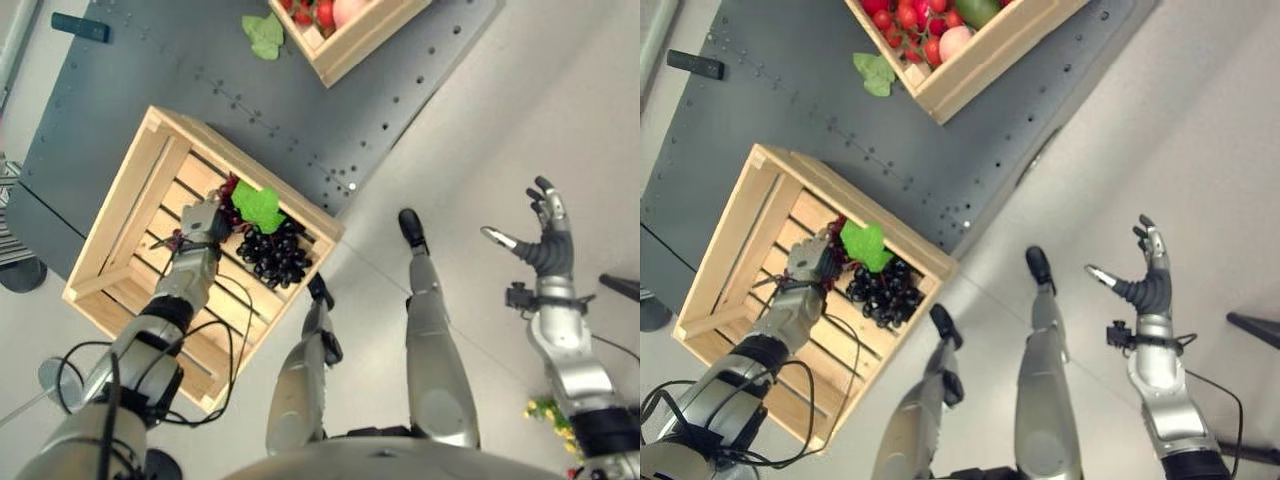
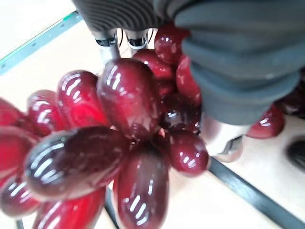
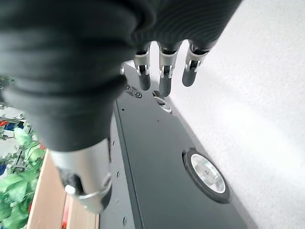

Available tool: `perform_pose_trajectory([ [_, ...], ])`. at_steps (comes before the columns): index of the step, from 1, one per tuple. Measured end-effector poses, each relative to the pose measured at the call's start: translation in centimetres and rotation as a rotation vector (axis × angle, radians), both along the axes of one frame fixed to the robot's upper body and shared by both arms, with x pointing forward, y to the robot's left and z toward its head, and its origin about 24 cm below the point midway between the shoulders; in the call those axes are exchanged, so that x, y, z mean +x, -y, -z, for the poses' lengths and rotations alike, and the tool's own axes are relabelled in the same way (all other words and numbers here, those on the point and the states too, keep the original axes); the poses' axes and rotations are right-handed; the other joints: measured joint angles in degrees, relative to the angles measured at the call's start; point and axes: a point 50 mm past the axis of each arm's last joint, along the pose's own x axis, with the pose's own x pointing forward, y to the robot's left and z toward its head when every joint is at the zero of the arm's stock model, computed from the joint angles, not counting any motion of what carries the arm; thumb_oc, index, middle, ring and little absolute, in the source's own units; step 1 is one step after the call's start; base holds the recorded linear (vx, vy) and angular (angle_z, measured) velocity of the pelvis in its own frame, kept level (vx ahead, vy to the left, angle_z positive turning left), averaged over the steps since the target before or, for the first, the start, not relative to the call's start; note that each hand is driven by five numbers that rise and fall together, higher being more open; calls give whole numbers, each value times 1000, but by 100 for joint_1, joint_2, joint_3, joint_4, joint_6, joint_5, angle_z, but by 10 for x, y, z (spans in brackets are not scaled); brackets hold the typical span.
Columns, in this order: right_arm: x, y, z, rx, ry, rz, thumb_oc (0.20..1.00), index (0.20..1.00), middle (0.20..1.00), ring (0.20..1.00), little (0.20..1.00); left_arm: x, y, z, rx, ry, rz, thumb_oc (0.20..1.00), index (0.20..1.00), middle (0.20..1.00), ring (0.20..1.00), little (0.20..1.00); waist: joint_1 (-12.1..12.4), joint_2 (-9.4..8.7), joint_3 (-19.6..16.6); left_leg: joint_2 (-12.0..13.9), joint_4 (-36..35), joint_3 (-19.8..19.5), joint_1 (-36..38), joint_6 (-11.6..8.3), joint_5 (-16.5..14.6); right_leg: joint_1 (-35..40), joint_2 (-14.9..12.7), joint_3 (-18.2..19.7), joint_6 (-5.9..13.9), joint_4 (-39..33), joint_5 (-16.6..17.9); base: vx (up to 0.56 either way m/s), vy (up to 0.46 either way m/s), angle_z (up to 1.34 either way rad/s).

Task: Pick up the fruits from the basket on one side to the basket on the other side

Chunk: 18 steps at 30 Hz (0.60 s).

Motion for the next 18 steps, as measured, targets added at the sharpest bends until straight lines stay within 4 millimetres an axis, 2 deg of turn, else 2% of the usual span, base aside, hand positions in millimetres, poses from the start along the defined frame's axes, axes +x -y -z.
perform_pose_trajectory([
  [3, 0, 0, 0, 0, -1, -2, 1000, 1000, 1000, 1000, 1000, -6, 6, 11, -127, -10, -14, 200, 200, 200, 200, 200, 1, -22, 15, 8, 0, -49, 101, -9, 6, 132, -1, -53, 10, -1, -29, 4, -34, 8],
  [8, -2, 1, 4, -8, -29, -19, 1000, 1000, 1000, 1000, 1000, -28, 13, 32, -362, -7, -38, 200, 200, 200, 200, 200, 23, -54, 37, 52, 0, -233, 428, -19, 22, 578, 12, -241, -12, -4, -110, 18, -56, 14],
  [12, -4, 1, 8, -15, -56, -37, 1000, 1000, 1000, 1000, 1000, -50, 10, 32, -499, 66, -25, 200, 200, 200, 200, 200, 58, -56, 39, 78, 0, -398, 636, -18, 32, 884, 13, -412, -37, -4, -161, 33, -60, 19],
  [18, -4, 3, 15, -22, -102, -59, 1000, 1000, 1000, 1000, 1000, -68, -3, 33, -624, 95, -63, 200, 200, 200, 200, 200, 180, -49, 33, 95, 1, -485, 784, -24, 40, 1091, 16, -497, -49, -6, -178, 30, -39, 8],
])
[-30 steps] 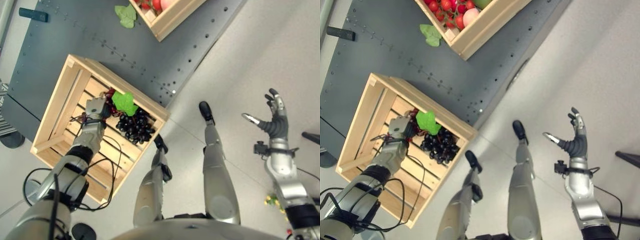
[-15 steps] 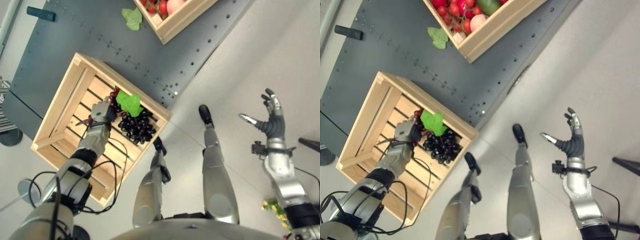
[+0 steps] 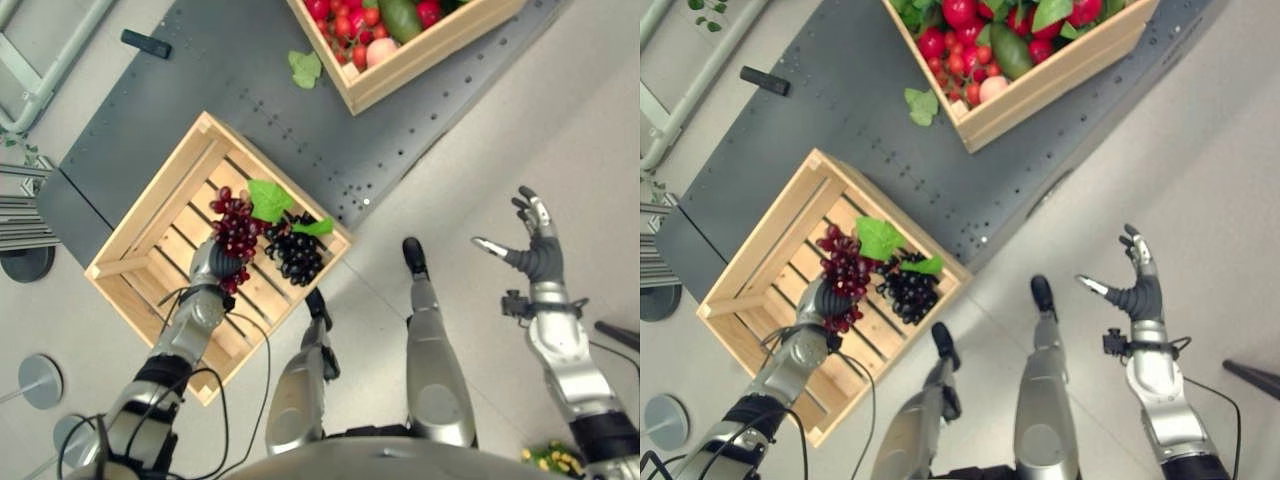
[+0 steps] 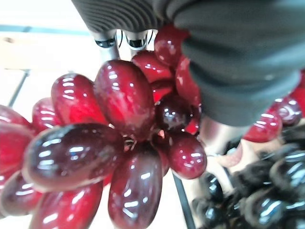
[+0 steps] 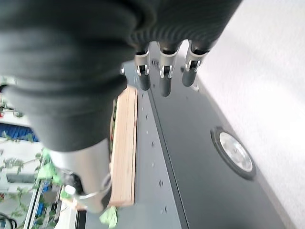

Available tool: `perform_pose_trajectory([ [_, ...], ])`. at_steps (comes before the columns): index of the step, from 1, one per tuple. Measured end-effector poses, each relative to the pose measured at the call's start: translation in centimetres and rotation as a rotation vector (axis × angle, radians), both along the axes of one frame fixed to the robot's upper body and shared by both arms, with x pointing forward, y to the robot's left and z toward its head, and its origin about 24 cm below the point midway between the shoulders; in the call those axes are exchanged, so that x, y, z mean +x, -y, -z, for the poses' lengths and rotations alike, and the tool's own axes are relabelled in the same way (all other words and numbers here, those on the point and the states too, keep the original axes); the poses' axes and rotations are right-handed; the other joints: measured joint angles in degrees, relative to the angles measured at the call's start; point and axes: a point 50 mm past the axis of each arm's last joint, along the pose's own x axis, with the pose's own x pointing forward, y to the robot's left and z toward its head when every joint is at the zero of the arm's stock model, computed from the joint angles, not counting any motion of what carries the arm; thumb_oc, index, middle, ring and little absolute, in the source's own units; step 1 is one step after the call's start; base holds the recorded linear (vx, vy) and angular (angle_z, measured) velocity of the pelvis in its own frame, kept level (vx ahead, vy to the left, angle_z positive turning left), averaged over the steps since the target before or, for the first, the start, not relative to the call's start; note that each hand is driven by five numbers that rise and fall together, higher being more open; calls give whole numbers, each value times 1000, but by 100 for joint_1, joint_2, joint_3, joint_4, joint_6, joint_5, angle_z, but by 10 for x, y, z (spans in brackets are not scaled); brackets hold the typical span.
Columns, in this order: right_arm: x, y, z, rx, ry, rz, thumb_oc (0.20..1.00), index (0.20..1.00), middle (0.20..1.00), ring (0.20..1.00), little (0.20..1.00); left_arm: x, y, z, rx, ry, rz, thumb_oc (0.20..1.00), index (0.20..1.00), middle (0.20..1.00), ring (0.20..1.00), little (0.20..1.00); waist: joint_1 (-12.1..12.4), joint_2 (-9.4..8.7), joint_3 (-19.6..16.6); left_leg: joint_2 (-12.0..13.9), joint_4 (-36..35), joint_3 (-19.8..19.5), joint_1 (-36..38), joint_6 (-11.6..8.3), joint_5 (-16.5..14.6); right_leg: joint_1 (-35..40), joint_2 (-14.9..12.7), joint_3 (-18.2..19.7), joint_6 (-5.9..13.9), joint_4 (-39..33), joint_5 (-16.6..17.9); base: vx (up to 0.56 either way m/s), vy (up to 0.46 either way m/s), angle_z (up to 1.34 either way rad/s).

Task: Pick up the fruits from the basket on one side to the basket on the other side

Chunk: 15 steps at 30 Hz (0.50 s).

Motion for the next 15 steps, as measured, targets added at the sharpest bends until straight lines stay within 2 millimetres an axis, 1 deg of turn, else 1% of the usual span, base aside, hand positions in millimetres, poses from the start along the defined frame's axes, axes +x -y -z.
perform_pose_trajectory([
  [1, 0, 3, 6, -2, -30, 4, 1000, 1000, 1000, 1000, 1000, -6, -4, 2, -32, -7, -14, 200, 200, 200, 200, 200, -3, 0, 0, 10, 0, -24, 73, 0, -1, 89, 7, -30, -1, 0, -14, 24, -41, 8],
  [3, -2, 5, 11, -5, -61, 8, 1000, 1000, 1000, 1000, 1000, -11, -7, 3, -59, -7, -23, 200, 200, 200, 200, 200, -16, 4, -5, 20, 0, -71, 161, 0, -4, 206, 10, -78, -6, -1, -43, 37, -35, 11],
  [6, -2, 5, 14, -7, -88, -10, 1000, 1000, 1000, 1000, 1000, -19, -12, 7, -162, -6, -61, 200, 200, 200, 200, 200, 21, 4, -35, 28, -1, -107, 275, -1, -5, 347, 11, -113, -12, -1, -56, 40, -36, 6],
  [7, -3, 5, 15, -9, -98, -20, 1000, 1000, 1000, 1000, 1000, -24, -13, 10, -195, -16, -72, 200, 200, 200, 200, 200, 30, 3, -105, 29, -1, -109, 272, 0, -7, 349, 12, -114, -13, 0, -56, 36, -41, 2],
  [9, -4, 7, 17, -19, -129, -30, 1000, 1000, 1000, 1000, 1000, -28, -9, 14, -294, -13, -93, 200, 200, 200, 200, 200, 115, -2, -162, 44, -1, -112, 382, -12, -14, 454, 27, -118, -20, 0, -61, 25, -27, 0],
  [11, -5, 8, 19, -21, -152, -41, 1000, 1000, 1000, 1000, 1000, -33, -7, 16, -340, -15, -85, 200, 200, 200, 200, 200, 161, -12, -344, 81, -2, -145, 382, 11, -37, 480, 52, -152, -43, -1, -80, 42, -41, 5],
  [12, -5, 9, 19, -22, -158, -46, 1000, 1000, 1000, 1000, 1000, -35, -6, 17, -356, -17, -83, 200, 200, 200, 200, 200, 158, -15, -402, 88, -2, -163, 383, 10, -38, 491, 59, -170, -47, -1, -82, 43, -41, 12],
  [14, -5, 10, 20, -23, -180, -68, 1000, 1000, 1000, 1000, 1000, -39, -2, 17, -447, -20, -64, 200, 200, 200, 200, 200, 169, -30, -554, 131, -2, -260, 461, 9, -38, 633, 96, -267, -86, -1, -122, 53, -48, 18],
  [15, -5, 10, 21, -24, -186, -73, 1000, 1000, 1000, 1000, 1000, -40, -2, 17, -458, -18, -58, 200, 200, 200, 200, 200, 179, -40, -628, 138, -2, -265, 450, 10, -37, 628, 103, -269, -102, -2, -132, 43, -41, 12],
])
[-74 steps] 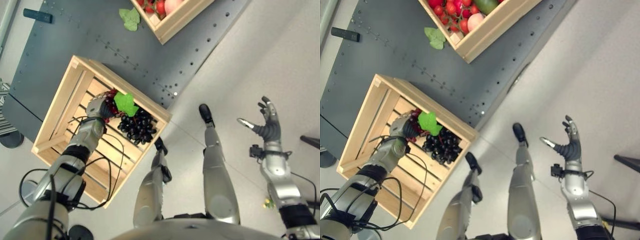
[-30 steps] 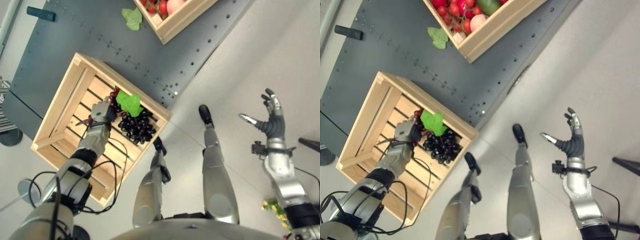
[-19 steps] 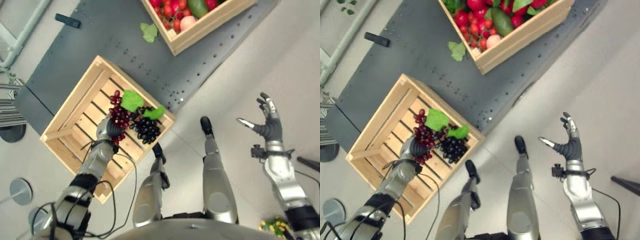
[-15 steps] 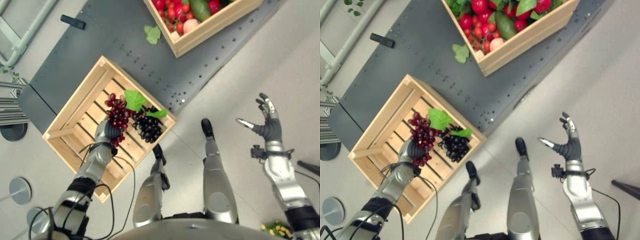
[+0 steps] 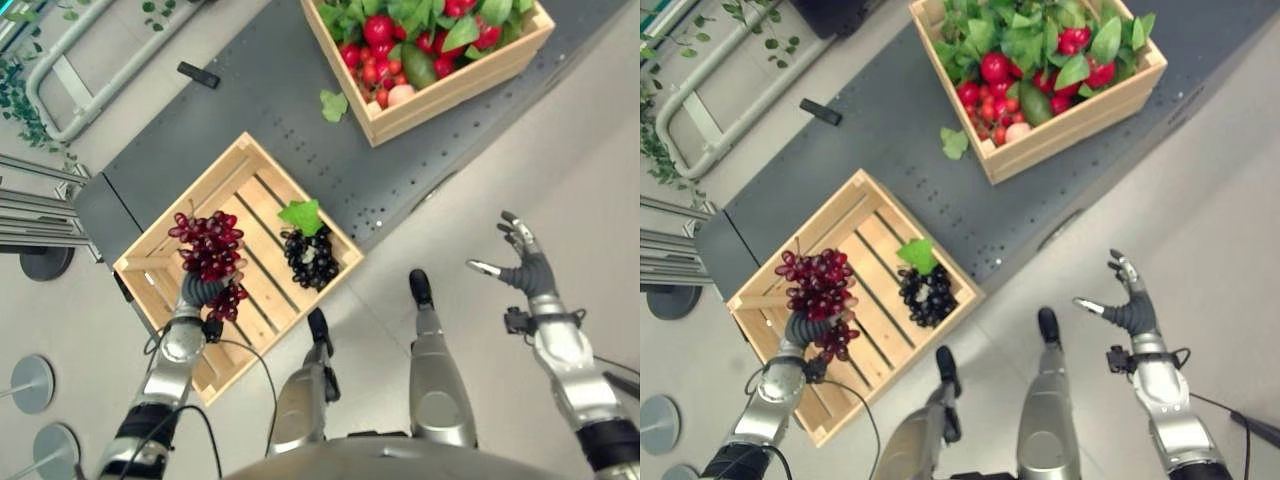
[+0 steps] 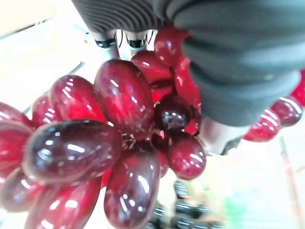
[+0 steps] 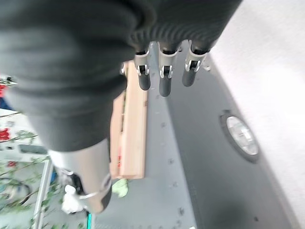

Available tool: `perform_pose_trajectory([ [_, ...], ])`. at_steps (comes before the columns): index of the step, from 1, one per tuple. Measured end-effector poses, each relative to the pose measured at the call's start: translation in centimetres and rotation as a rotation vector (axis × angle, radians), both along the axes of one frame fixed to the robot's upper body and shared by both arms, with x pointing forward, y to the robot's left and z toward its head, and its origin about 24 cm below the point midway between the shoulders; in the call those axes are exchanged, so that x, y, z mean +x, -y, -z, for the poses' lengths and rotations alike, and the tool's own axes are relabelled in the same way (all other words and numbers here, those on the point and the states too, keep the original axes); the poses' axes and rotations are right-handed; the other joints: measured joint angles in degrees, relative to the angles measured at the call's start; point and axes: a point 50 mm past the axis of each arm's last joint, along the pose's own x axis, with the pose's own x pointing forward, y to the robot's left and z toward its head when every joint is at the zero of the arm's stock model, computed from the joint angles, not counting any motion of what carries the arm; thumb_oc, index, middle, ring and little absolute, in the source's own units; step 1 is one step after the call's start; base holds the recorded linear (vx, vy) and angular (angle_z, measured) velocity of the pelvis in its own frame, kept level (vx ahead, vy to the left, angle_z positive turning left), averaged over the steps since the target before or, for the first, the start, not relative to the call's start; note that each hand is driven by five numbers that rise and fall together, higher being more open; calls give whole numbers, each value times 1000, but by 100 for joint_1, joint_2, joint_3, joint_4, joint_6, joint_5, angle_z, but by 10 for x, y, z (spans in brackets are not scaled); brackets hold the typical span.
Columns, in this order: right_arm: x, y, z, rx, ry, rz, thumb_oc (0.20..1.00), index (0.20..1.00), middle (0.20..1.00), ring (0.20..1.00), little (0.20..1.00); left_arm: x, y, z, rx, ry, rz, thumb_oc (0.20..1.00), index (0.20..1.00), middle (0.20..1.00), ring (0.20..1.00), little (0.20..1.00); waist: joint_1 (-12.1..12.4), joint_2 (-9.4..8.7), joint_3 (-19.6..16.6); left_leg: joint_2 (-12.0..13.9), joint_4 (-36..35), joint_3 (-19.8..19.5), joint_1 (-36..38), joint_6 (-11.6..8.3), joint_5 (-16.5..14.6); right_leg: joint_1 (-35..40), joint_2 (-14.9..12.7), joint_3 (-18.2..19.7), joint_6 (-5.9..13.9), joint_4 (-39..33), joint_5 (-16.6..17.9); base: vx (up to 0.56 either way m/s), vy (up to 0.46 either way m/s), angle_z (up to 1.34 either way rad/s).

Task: Pick up the fruits from the basket on one side to the basket on the other side

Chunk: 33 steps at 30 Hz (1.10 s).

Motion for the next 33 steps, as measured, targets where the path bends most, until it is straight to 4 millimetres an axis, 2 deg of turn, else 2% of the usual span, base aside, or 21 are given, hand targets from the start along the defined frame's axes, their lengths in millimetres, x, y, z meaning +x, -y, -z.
perform_pose_trajectory([
  [1, 0, 1, 1, 4, -11, -7, 1000, 1000, 1000, 1000, 1000, -1, 1, -1, -36, 8, 9, 200, 200, 200, 200, 200, 88, -16, -102, 13, 0, -20, 21, -1, -1, 26, 14, -15, -3, 1, -2, 0, 0, 0],
  [7, 2, 0, 4, 2, -55, -59, 1000, 1000, 1000, 1000, 1000, 0, 7, -9, -122, 41, 74, 200, 200, 200, 200, 200, 123, -32, -231, 29, 0, -134, 163, -21, -19, 244, 27, -83, -11, -2, -43, 49, -20, 8],
  [18, 3, -8, 13, 3, -120, -114, 1000, 1000, 1000, 1000, 1000, 3, 8, -26, -164, 95, 143, 200, 200, 200, 200, 200, 274, 4, -491, 88, 0, -320, 371, -21, -22, 590, 89, -196, -46, -3, -158, 53, -23, 10],
  [22, 8, -10, 8, -1, -111, -135, 1000, 1000, 1000, 1000, 1000, 7, -2, -41, -85, 104, 199, 200, 200, 200, 200, 200, 286, 10, -628, 102, -1, -450, 458, -26, -29, 765, 100, -307, -48, -3, -201, 73, -26, 15],
  [27, 14, -15, 3, -19, -106, -168, 1000, 1000, 1000, 1000, 1000, 21, -19, -68, 156, 111, 270, 200, 200, 200, 200, 200, 390, 28, -918, 150, -3, -471, 644, -63, -85, 1010, 138, -350, -53, -5, -279, 79, -35, 7],
  [30, 15, -17, 3, -23, -114, -184, 1000, 1000, 1000, 1000, 1000, 28, -20, -79, 218, 124, 292, 200, 200, 200, 200, 200, 418, 28, -1042, 168, -3, -522, 739, -62, -111, 1137, 157, -388, -60, -7, -333, 83, -45, 15],
  [33, 23, -31, 3, -29, -121, -237, 1000, 1000, 1000, 1000, 1000, 45, -13, -99, 348, 154, 365, 200, 200, 200, 200, 200, 426, 11, -1139, 194, -3, -672, 903, -61, -142, 1387, 197, -459, -76, -13, -423, 66, -39, 20],
])
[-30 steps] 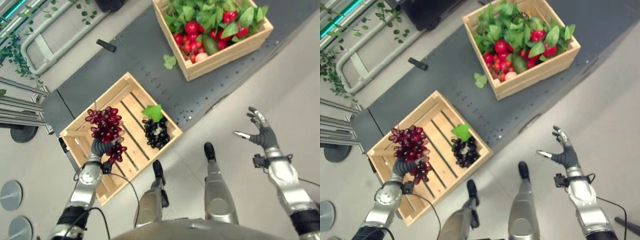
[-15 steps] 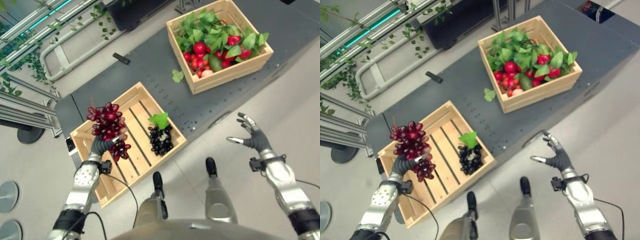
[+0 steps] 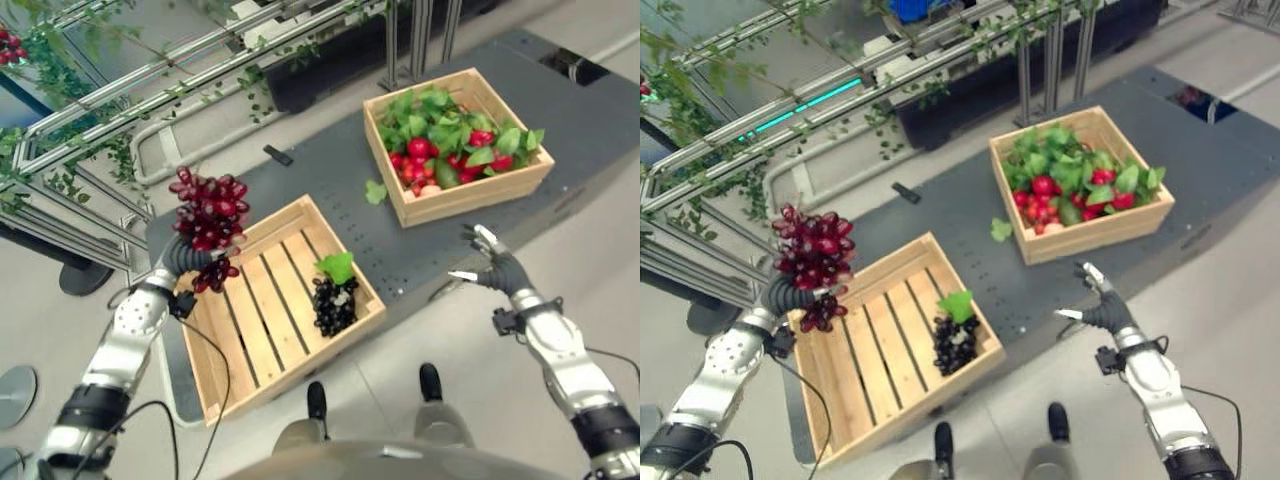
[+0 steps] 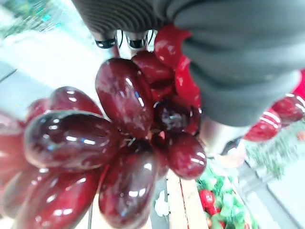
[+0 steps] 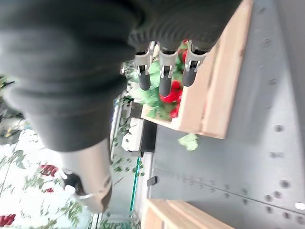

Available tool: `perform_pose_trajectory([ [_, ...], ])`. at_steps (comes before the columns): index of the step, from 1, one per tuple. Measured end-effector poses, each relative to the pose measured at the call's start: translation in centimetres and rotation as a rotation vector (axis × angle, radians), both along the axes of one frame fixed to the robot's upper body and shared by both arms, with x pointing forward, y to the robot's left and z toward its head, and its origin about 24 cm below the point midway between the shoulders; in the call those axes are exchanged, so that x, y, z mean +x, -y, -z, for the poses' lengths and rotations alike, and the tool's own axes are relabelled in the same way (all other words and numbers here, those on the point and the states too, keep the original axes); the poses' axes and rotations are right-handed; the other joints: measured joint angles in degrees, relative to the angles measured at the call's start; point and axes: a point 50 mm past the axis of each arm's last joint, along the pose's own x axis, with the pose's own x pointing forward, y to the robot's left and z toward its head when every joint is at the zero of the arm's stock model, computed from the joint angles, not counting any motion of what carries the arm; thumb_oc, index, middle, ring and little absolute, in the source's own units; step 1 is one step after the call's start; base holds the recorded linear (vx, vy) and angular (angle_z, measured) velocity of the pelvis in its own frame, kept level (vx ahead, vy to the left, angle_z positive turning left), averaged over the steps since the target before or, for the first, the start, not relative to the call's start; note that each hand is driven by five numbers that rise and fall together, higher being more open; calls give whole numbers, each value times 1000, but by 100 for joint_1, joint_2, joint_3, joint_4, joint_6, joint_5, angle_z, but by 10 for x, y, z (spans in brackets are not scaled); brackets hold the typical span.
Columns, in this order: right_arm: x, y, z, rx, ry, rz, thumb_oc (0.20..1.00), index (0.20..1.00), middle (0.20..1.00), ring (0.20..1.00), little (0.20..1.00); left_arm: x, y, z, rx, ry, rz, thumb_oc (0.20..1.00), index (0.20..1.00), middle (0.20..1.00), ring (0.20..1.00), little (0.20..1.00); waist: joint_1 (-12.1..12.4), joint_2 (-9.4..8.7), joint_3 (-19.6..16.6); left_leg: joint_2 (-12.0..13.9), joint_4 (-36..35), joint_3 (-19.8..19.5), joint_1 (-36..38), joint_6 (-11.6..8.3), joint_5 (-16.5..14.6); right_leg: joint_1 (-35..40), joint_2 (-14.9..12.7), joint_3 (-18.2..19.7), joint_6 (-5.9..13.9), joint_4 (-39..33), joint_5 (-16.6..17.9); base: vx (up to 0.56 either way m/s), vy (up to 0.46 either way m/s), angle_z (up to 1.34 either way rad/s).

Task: Pick up the fruits from the basket on one side to the basket on the other side

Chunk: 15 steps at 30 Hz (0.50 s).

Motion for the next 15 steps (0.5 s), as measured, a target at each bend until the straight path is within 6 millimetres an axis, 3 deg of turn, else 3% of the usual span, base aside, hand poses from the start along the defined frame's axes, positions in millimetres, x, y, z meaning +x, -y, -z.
perform_pose_trajectory([
  [8, 19, -14, -21, -69, 66, -60, 1000, 1000, 1000, 1000, 1000, 20, 24, -29, 232, 41, 166, 200, 200, 200, 200, 200, 20, 3, -181, -6, 3, -94, 134, -5, -25, 220, 7, -24, 34, -5, -97, 41, -29, 8],
  [15, 35, -40, -31, -101, 99, -146, 1000, 1000, 1000, 1000, 1000, 42, 68, -52, 415, 122, 333, 200, 200, 200, 200, 200, 16, 15, -298, -16, 4, -110, 241, -45, -6, 372, -1, -114, 43, -2, -141, 14, -12, 5],
])
